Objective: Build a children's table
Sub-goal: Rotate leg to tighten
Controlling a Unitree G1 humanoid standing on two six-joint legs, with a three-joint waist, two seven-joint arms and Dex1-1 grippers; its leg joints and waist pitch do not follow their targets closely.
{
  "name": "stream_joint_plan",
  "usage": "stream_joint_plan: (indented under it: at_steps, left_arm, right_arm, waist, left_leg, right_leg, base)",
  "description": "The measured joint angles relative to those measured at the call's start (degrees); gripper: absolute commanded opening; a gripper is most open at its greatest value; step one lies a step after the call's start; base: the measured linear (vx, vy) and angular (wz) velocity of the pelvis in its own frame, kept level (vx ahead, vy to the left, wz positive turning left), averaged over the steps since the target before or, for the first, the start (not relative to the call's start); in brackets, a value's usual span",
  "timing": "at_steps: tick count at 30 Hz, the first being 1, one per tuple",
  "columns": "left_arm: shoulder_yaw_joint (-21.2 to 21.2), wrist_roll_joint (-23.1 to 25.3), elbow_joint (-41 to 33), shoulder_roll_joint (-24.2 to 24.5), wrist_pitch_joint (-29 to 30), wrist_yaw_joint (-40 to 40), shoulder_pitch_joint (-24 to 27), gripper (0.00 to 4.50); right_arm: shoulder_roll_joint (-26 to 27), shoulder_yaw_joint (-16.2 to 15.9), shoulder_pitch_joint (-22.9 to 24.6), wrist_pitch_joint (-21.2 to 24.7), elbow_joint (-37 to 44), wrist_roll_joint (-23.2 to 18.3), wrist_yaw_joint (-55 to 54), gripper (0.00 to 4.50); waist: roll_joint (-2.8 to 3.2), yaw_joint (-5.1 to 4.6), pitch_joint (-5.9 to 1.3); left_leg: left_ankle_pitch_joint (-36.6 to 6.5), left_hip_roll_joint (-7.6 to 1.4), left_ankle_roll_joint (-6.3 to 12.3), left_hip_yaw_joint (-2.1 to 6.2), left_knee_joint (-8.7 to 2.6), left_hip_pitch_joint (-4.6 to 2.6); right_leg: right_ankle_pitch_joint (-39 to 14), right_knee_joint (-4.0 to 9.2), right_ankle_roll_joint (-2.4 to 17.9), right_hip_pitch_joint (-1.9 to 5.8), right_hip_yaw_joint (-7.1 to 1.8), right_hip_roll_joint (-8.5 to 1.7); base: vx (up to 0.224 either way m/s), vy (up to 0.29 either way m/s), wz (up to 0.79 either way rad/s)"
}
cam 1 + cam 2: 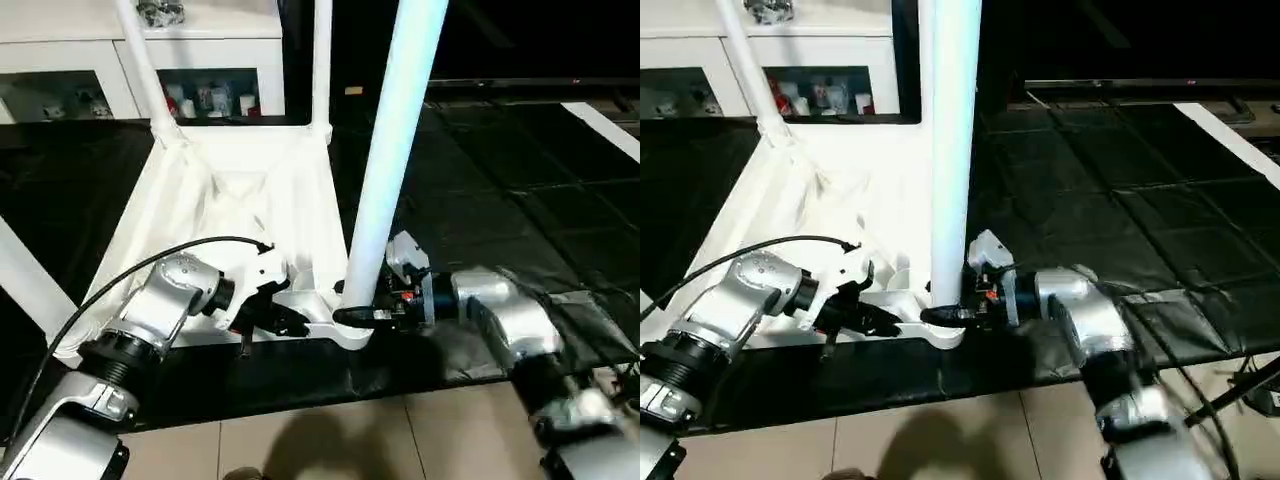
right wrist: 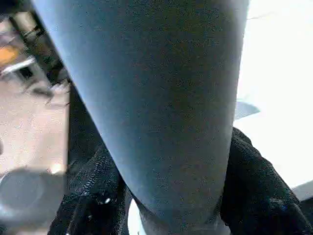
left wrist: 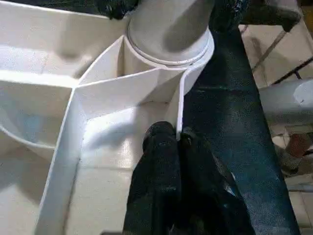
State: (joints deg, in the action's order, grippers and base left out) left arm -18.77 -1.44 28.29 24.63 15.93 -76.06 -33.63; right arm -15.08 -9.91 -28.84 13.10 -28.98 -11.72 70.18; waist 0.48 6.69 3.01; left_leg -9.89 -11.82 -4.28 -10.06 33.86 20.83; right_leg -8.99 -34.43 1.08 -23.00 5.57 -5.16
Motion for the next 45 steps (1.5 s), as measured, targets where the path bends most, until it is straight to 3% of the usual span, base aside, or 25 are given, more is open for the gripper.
stream_joint_plan:
  at_steps: [3,8,12,14,16,17,20,21,24,25,29,35,37,40,45]
  left_arm:
    - [0.86,0.26,0.74,-1.49,1.58,4.21,-0.02,0.0]
    - [3.74,1.17,4.11,-6.84,5.78,13.86,-1.61,0.0]
    - [6.02,1.87,9.54,-13.16,8.77,25.6,-5.58,0.0]
    - [6.57,2.4,10.25,-15.32,9.29,29.67,-6.19,0.0]
    - [6.8,2.51,10.34,-16.36,9.73,31.54,-6.26,0.0]
    - [6.8,2.7,10.36,-16.73,9.81,32.09,-6.34,0.0]
    - [7.11,2.91,10.36,-16.84,9.77,32.46,-6.39,0.0]
    - [7.09,2.92,10.36,-16.84,9.69,32.44,-6.44,0.0]
    - [6.59,3.52,10.67,-15.96,7.65,31.68,-6.52,0.0]
    - [6.42,3.62,10.88,-15.35,7.13,31.04,-6.71,0.0]
    - [5.22,3.49,10.41,-12.63,5.07,26.91,-6.68,0.0]
    - [3.92,2.89,6.56,-7.88,1.65,18.13,-4.39,0.0]
    - [3.66,2.41,5.58,-6.57,1.1,15.78,-3.9,0.0]
    - [2.91,1.29,4.13,-4.67,-0.96,10.75,-2.54,0.0]
    - [1.52,0.42,3.3,-0.93,-3.23,3.23,-1.76,0.0]
  right_arm:
    - [1.94,1.75,1.26,0.21,0.4,0.11,-7.05,2.13]
    - [7.8,6.37,1.35,1.51,-0.76,1.69,-24.52,2.11]
    - [14.62,11.78,-3.76,3.22,-5.91,4.11,-43.6,2.11]
    - [15.66,12.46,-5.98,3.91,-7.96,4.7,-48.97,2.11]
    - [16.55,13.25,-7.19,3.89,-9.45,4.74,-51.8,2.11]
    - [16.8,13.74,-7.44,3.89,-9.84,4.74,-52.57,2.46]
    - [17.45,14.5,-7.66,3.89,-10.18,4.59,-53.21,2.46]
    - [17.45,14.64,-7.66,3.89,-10.13,4.57,-53.21,2.87]
    - [18.21,15.76,-6.66,3.95,-9.29,3.22,-52.08,2.9]
    - [17.97,15.71,-6.05,3.76,-8.85,3.24,-50.46,3.25]
    - [14.08,12.5,-2.02,2.39,-4.87,2.5,-41.52,3.43]
    - [6.27,9.44,2.3,2.2,-0.88,0.25,-25.83,4.06]
    - [3.88,9.19,2.42,2.17,-0.4,-0.11,-21.29,4.22]
    - [0.1,8.94,2.67,1.63,-0.35,-0.5,-15.57,4.36]
    - [-2.76,6.74,2.21,-0.73,-0.61,-0.7,-6.64,4.45]
  waist:
    - [0.09,-0.65,-0.03]
    - [0.13,-2.86,-0.05]
    - [0.46,-4.92,0.14]
    - [0.83,-5.7,0.35]
    - [1.0,-6.46,0.47]
    - [1.01,-6.57,0.47]
    - [0.95,-6.6,0.49]
    - [0.95,-6.61,0.49]
    - [0.95,-6.64,0.49]
    - [0.92,-6.76,0.49]
    - [0.75,-6.17,0.43]
    - [0.14,-3.65,0.34]
    - [0.15,-3.05,0.34]
    - [0.15,-1.71,0.34]
    - [0.0,-0.67,0.35]
  left_leg:
    - [0.0,0.03,-0.02,0.0,0.0,-0.49]
    - [-0.01,0.06,-0.02,0.28,-0.07,-1.06]
    - [-0.02,0.0,-0.02,1.14,-0.01,-0.79]
    - [-0.03,-0.09,-0.02,2.02,-0.02,-0.71]
    - [-0.03,-0.05,-0.02,2.13,-0.07,-0.88]
    - [-0.04,0.01,-0.02,2.06,-0.08,-0.95]
    - [-0.04,0.0,-0.01,2.03,-0.11,-1.0]
    - [-0.04,-0.01,-0.01,2.04,-0.12,-0.97]
    - [-0.04,0.01,-0.01,1.97,-0.16,-0.85]
    - [-0.04,0.02,-0.01,1.91,-0.23,-0.81]
    - [-0.03,0.1,-0.01,1.63,-0.59,-0.64]
    - [-0.11,0.13,-0.19,0.93,-1.02,-0.63]
    - [-0.11,0.11,-0.18,0.65,-1.03,-0.32]
    - [0.03,0.02,0.04,0.4,-1.21,-0.37]
    - [0.01,0.02,0.0,0.28,-1.13,-0.35]
  right_leg:
    - [-0.22,0.01,-0.37,0.36,-0.02,0.0]
    - [-0.29,0.61,-0.49,0.9,0.41,-0.03]
    - [-0.29,2.02,-0.49,1.19,1.9,-0.21]
    - [-0.29,3.17,-0.48,1.78,3.17,-0.23]
    - [-0.29,3.45,-0.48,2.06,3.26,-0.23]
    - [-0.29,3.46,-0.48,2.05,3.18,-0.25]
    - [-0.29,3.47,-0.48,2.02,3.36,-0.33]
    - [-0.29,3.47,-0.48,2.0,3.36,-0.33]
    - [-0.29,3.47,-0.48,1.83,3.22,-0.33]
    - [-0.28,3.46,-0.47,1.74,3.15,-0.32]
    - [0.06,3.25,0.03,1.29,2.77,-0.32]
    - [0.89,1.75,0.09,0.17,1.46,-0.12]
    - [0.76,1.28,0.3,-0.27,1.33,-0.12]
    - [0.58,1.23,0.43,-0.39,1.34,-0.09]
    - [0.56,1.23,0.43,-0.4,1.24,-0.11]
  base:
    - [0.0,0.0,0.0]
    - [0.0,0.0,0.0]
    - [-0.016,0.014,-0.05]
    - [-0.019,0.023,-0.09]
    - [0.0,0.0,0.0]
    - [0.0,0.0,0.0]
    - [0.0,0.0,0.0]
    - [0.0,0.0,0.0]
    - [0.0,0.0,0.0]
    - [0.0,0.0,0.0]
    - [0.0,0.0,0.0]
    - [0.023,-0.028,0.02]
    - [0.0,0.0,0.0]
    - [0.0,0.0,0.0]
    - [0.0,0.0,0.0]
